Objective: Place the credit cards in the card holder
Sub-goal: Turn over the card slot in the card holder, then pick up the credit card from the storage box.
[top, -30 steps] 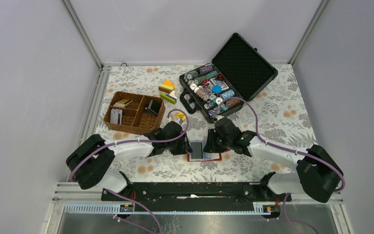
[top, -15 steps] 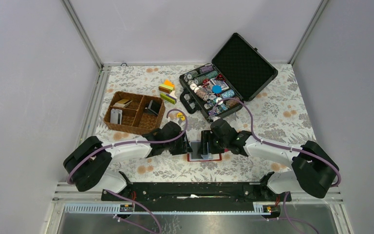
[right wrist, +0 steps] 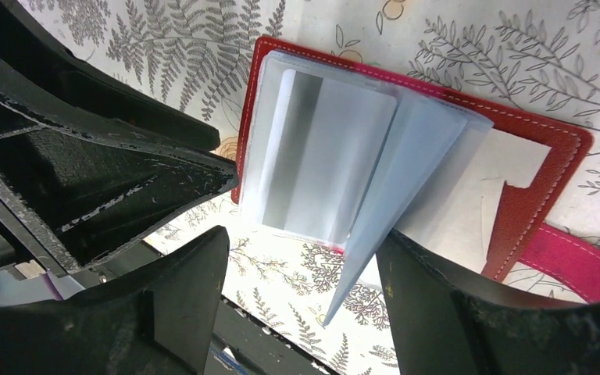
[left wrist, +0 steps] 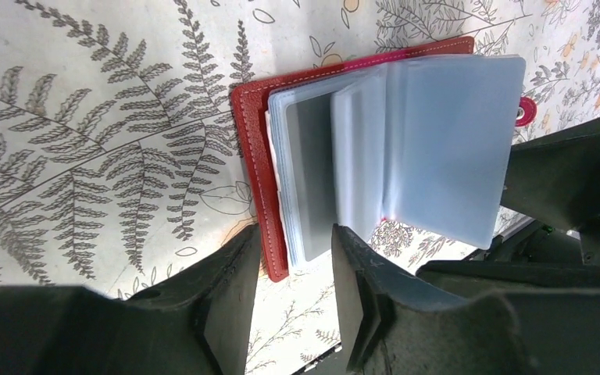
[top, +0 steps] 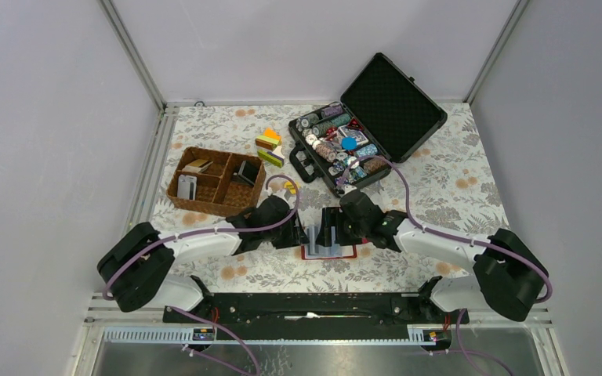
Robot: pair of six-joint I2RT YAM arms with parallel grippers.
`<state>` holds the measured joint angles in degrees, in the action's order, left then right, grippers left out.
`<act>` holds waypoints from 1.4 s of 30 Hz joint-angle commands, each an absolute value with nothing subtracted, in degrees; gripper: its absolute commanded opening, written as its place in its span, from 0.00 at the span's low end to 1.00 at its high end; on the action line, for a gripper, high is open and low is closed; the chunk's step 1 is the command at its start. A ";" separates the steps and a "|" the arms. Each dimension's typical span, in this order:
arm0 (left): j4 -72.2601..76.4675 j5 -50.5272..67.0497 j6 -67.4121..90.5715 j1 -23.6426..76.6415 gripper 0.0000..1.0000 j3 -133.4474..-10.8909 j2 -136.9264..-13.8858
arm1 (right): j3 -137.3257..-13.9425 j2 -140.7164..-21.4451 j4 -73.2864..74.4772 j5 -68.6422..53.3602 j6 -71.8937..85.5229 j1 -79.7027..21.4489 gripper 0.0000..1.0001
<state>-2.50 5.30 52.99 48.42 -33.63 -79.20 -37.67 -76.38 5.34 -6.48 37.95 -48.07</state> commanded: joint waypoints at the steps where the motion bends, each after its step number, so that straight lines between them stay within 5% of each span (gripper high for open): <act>1: -2.60 1.61 53.59 47.85 0.43 -32.88 -75.80 | -39.81 -72.96 7.25 -1.30 38.70 -48.61 0.77; 9: -15.23 -5.13 47.95 45.23 0.73 -37.16 -64.17 | -43.00 -66.92 19.57 13.10 35.17 -47.79 0.88; 16: -22.66 5.69 36.78 27.58 0.91 -45.84 -62.32 | -44.40 -66.08 20.65 11.75 31.37 -43.00 0.92; 23: -27.50 13.61 26.39 12.56 0.88 -61.68 -75.16 | -43.86 -64.76 18.63 8.79 29.56 -41.08 0.91; 30: -29.48 10.14 22.21 7.69 0.76 -72.73 -89.91 | -41.61 -63.51 15.70 4.11 30.75 -40.59 0.90; 42: -29.61 11.93 19.78 6.50 0.74 -77.57 -100.33 | -39.12 -62.80 14.71 2.37 31.11 -39.96 0.90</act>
